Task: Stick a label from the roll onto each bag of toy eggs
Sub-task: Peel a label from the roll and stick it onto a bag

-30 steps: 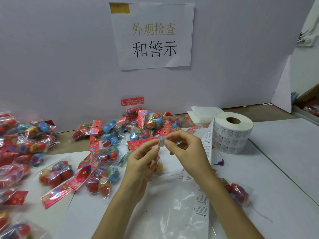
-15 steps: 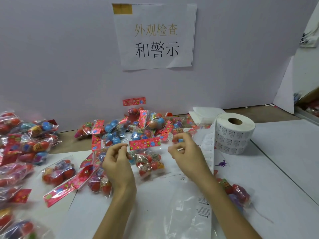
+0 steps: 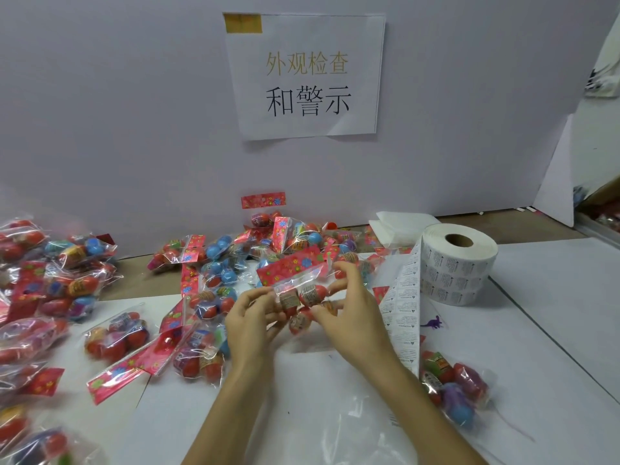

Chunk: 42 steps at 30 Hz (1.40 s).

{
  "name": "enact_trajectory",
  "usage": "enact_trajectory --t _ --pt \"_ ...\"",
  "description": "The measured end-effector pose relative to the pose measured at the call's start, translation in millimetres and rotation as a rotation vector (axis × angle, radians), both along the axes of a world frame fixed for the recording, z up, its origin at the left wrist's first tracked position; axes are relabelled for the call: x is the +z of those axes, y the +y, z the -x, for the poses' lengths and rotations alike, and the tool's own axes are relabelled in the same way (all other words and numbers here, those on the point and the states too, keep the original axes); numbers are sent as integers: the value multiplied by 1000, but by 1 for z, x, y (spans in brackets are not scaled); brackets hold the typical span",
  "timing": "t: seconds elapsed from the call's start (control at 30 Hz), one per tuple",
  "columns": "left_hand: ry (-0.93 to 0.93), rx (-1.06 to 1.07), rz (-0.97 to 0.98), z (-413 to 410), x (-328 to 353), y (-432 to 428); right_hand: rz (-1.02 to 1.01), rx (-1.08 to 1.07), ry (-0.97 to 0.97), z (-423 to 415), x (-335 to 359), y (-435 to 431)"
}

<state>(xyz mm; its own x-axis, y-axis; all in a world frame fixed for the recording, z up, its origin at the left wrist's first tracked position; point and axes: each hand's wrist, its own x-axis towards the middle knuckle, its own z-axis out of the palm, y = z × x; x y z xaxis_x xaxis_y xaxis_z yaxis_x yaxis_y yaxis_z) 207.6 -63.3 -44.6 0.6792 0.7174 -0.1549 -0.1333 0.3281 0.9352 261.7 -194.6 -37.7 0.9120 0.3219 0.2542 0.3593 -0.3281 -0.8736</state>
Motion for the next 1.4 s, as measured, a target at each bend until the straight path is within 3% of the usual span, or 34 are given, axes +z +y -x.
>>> enact_trajectory --t 0.1,0.23,0.3,0.57,0.77,0.97,1.4 --pt "-77 -31 74 2 5 1 -201 -14 3 -1 5 0" --pt "-45 -401 -18 6 9 -3 -335 21 45 -1 10 -2" --pt "-40 -485 -75 6 9 -7 -361 70 67 0 11 -2" --pt "-80 -281 46 2 5 -1 -463 47 31 1 19 -7" --pt "-175 -193 242 1 4 5 -642 191 431 -1 25 -9" --pt "-153 -220 88 5 4 1 -527 153 358 5 14 1" --pt "-143 -292 -24 10 10 -12 -553 90 313 5 11 5"
